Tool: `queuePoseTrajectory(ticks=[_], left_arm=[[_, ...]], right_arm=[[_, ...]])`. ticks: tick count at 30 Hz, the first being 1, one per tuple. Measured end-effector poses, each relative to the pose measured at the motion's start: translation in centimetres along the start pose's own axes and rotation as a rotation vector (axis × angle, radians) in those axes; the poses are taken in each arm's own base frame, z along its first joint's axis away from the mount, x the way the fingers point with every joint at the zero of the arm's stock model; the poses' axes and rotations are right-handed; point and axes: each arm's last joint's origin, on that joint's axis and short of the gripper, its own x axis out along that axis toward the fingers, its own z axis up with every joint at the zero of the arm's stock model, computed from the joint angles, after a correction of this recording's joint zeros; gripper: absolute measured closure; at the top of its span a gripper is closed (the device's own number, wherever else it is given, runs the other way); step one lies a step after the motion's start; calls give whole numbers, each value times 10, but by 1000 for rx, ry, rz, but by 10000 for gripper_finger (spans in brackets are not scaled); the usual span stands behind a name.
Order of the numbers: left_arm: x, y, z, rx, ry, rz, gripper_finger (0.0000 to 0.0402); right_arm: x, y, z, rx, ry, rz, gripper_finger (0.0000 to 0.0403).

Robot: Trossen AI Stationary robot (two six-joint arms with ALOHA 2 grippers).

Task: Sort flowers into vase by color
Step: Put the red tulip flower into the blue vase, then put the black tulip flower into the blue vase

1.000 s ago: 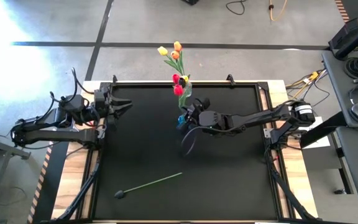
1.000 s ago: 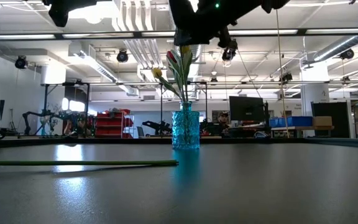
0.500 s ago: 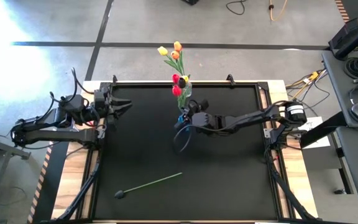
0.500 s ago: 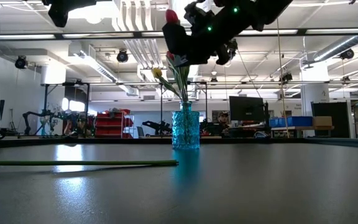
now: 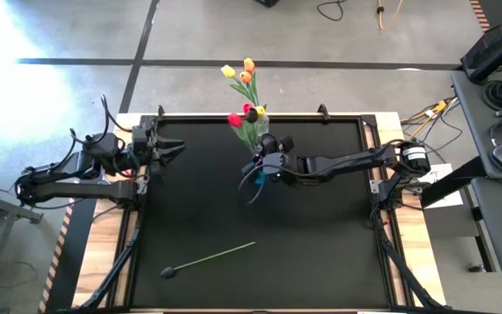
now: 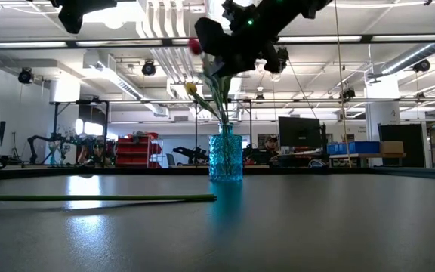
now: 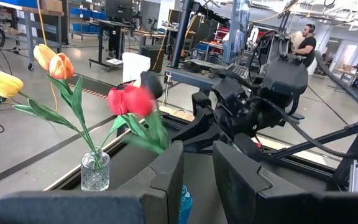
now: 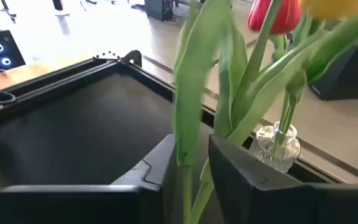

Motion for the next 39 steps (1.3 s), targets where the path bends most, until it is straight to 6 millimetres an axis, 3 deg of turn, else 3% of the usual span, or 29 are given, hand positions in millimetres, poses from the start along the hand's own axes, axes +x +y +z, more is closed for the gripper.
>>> queuePoseTrajectory(ticks=[9, 16, 20, 29, 34, 39], left_arm=[[0, 0, 0, 0, 0, 0, 329], [0, 0, -1, 2, 9, 1, 329], [0, 0, -2, -2, 23, -1, 329], [-1, -1, -4, -25, 49, -54, 347], [-7, -1, -5, -36, 66, -106, 369], [-22, 2, -6, -37, 62, -113, 398]], right_arm=[[-9, 5, 23, -35, 25, 13, 274], [-31, 12, 52, -109, 61, 42, 258], [-44, 11, 61, -149, 224, 243, 260], [-68, 30, 43, -178, 529, 716, 279], [-68, 60, 21, -203, 602, 760, 280], [-70, 103, 16, -226, 595, 833, 286]])
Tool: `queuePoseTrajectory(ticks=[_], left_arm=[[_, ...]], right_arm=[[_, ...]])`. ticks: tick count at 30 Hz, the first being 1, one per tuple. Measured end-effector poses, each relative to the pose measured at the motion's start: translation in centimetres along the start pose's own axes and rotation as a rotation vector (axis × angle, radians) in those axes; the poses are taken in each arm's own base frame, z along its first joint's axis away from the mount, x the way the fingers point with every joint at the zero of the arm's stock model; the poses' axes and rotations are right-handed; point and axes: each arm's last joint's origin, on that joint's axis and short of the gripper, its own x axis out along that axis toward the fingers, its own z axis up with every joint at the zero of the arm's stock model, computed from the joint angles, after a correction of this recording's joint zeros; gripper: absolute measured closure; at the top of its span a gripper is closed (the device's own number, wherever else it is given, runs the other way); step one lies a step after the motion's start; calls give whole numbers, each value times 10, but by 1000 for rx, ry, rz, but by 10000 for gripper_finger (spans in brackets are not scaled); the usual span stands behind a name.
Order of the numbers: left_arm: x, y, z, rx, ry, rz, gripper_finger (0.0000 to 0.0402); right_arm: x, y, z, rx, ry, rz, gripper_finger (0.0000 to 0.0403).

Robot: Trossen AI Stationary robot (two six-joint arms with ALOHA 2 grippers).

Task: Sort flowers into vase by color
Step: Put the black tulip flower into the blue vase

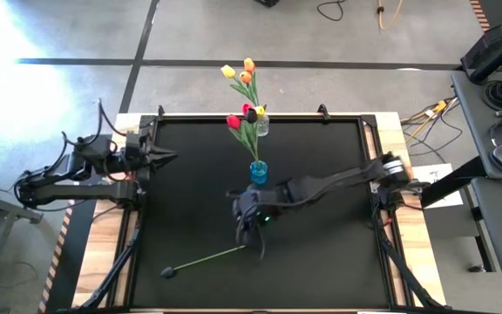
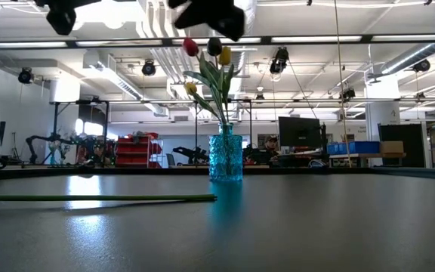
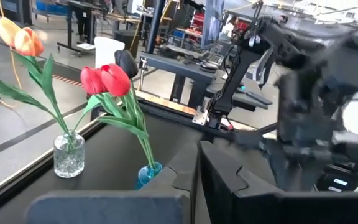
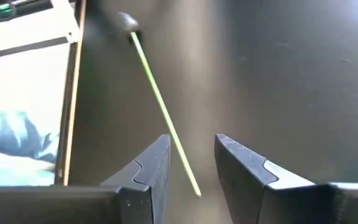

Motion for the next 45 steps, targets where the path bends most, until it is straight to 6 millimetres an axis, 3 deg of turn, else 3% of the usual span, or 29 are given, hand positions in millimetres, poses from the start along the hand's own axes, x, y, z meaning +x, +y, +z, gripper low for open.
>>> queuePoseTrajectory(ticks=[10, 16, 22, 31, 38, 45], left_arm=[[-37, 6, -10, 4, 2, 4, 401], [-52, 8, -16, 32, 0, 4, 401], [-57, 10, -23, 14, -11, 0, 401], [-49, 14, -43, -56, 31, 1, 402], [-48, 15, -45, -70, 16, -8, 402], [-51, 14, -41, -65, -3, -12, 402]], right_arm=[[77, 37, 16, -124, 33, 96, 297], [113, 52, 13, -152, 70, 114, 288], [141, 52, 1, -161, 95, 45, 285], [166, 48, -10, -207, 103, 35, 292], [189, 32, -23, -213, 161, -6, 309], [190, 23, -22, -214, 137, -128, 299]])
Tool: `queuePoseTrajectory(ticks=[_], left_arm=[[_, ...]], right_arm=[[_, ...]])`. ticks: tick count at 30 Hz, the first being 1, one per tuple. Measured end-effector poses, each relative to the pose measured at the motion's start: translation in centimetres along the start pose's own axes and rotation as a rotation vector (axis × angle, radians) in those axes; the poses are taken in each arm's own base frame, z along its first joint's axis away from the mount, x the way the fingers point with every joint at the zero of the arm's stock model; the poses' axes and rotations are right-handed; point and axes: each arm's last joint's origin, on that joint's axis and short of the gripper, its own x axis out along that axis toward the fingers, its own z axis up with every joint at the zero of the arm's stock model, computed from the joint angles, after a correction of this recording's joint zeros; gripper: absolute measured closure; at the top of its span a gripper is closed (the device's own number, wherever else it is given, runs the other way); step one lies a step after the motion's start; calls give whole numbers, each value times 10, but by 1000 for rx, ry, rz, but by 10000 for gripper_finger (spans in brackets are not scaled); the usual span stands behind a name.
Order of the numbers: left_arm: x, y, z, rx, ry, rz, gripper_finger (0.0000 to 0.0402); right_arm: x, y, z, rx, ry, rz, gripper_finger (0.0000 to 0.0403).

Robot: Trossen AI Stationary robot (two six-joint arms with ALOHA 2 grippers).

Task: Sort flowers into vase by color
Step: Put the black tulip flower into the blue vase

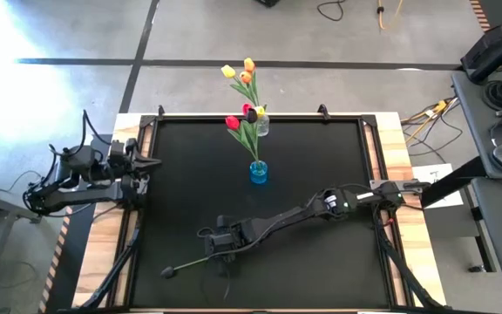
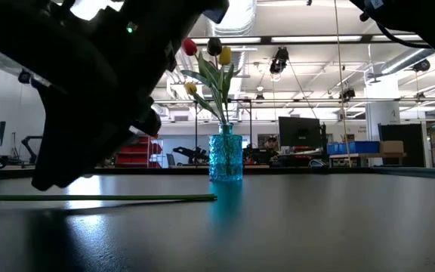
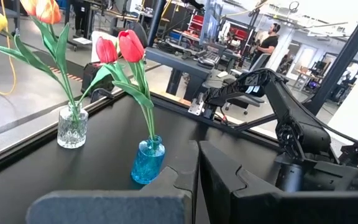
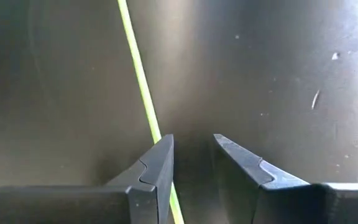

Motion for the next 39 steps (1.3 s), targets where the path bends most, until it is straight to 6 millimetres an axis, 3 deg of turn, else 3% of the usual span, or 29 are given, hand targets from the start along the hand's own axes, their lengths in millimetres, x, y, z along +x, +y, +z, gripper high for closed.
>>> queuePoseTrajectory(ticks=[6, 15, 20, 26, 32, 39], left_arm=[[0, 0, 0, 0, -1, 0, 402], [0, 0, 0, 0, -1, 1, 402], [0, 0, 0, 0, 0, 0, 402], [0, 0, 0, -3, 0, -3, 402], [0, 0, 0, -6, 1, -4, 402], [0, -1, 0, -16, 7, -24, 402]], right_arm=[[1, -3, 0, -14, 21, 95, 299], [-4, -1, 4, -10, 3, 101, 293], [2, -3, -4, -42, 62, 90, 291], [8, -3, -9, -67, 83, 89, 320], [8, -2, -9, -64, 86, 108, 373], [-10, -2, -2, -14, 93, 115, 393]])
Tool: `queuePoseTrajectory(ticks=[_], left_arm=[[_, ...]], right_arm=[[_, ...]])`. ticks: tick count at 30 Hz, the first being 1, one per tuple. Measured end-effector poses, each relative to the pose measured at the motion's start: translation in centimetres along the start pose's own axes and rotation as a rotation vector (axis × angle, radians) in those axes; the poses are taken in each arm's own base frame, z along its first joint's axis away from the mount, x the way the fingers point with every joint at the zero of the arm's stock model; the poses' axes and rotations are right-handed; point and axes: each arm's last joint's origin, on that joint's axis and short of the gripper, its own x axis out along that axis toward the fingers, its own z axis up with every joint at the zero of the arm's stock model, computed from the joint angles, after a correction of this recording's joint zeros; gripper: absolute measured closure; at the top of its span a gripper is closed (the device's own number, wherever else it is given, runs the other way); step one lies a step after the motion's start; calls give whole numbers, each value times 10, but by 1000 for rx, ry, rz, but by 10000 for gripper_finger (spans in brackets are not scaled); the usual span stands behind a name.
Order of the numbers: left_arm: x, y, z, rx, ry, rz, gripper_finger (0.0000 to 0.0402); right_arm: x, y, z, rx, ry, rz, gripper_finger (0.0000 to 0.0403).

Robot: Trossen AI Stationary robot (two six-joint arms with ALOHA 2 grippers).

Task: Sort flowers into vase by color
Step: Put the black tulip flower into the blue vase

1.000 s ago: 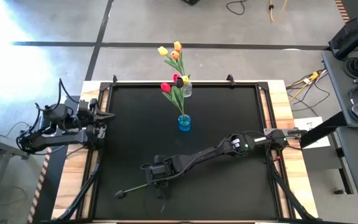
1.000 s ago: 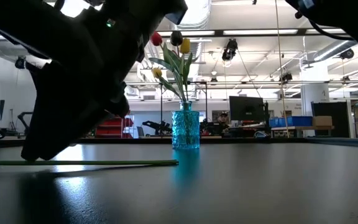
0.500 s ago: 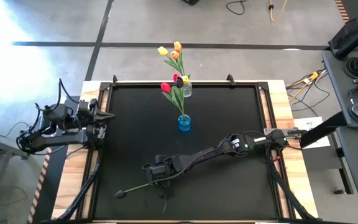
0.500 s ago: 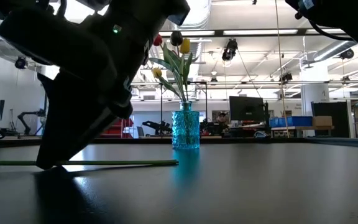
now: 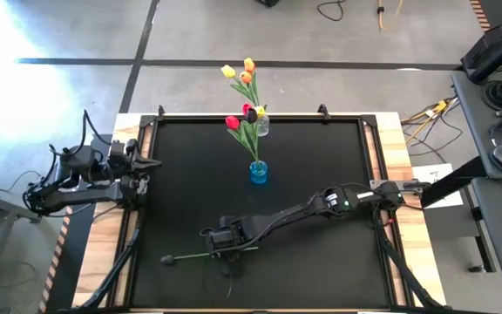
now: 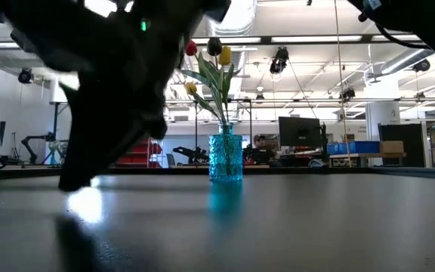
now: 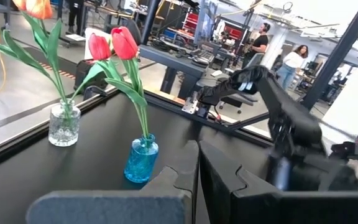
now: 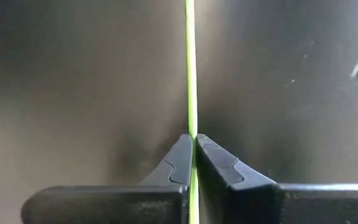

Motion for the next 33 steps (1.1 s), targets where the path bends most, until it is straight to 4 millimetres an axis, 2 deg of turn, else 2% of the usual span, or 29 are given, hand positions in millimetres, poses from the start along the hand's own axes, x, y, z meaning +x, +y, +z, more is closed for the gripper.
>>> queuePoseTrajectory(ticks=[5, 10, 15, 20, 26, 33], left_arm=[[-3, -1, 2, -3, -4, -3, 402], [-15, -6, 19, 21, -69, -21, 402], [-33, -9, 36, 75, -153, 13, 402], [-42, -9, 45, 122, -207, 82, 402], [-42, -9, 45, 101, -212, 105, 402], [-40, -8, 44, 89, -207, 108, 402]], right_arm=[[-42, 5, 9, 25, -42, -79, 393], [-76, 5, 10, 54, -41, -187, 393], [-122, 2, 19, 73, -134, -255, 393], [-173, -15, 28, 139, -258, -351, 394], [-234, -40, 32, 184, -389, -444, 394], [-275, -63, 36, 198, -519, -515, 394]])
